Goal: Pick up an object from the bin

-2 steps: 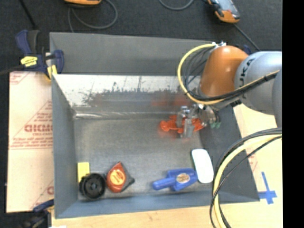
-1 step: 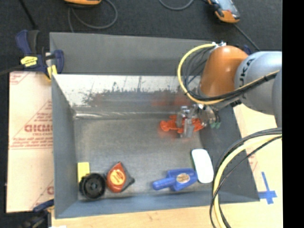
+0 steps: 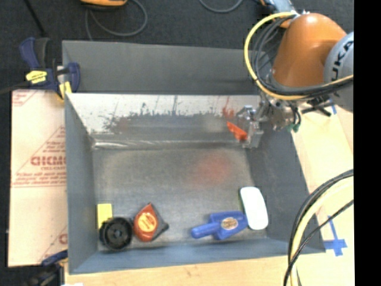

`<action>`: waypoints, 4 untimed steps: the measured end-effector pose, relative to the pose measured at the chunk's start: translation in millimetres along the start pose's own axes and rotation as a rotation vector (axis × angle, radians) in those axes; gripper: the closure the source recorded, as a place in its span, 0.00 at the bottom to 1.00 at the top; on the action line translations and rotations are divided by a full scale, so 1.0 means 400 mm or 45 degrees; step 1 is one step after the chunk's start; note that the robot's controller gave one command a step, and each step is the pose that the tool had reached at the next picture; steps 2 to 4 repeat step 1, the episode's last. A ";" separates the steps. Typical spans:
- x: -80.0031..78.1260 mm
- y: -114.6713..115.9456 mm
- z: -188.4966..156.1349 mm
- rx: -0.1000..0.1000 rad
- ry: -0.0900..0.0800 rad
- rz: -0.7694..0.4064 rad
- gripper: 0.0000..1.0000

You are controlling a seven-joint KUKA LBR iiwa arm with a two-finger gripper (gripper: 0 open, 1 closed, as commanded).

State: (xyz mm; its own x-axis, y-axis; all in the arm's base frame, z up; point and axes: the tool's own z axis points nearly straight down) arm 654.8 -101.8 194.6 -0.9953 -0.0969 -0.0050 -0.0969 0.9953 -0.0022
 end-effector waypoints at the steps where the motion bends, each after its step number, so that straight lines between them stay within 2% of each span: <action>1: 0.000 0.001 0.000 -0.001 0.000 0.001 1.00; 4: 0.000 0.001 0.000 -0.001 0.000 0.001 1.00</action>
Offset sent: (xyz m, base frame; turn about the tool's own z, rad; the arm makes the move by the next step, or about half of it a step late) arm -0.0088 0.0223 0.0810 -0.0144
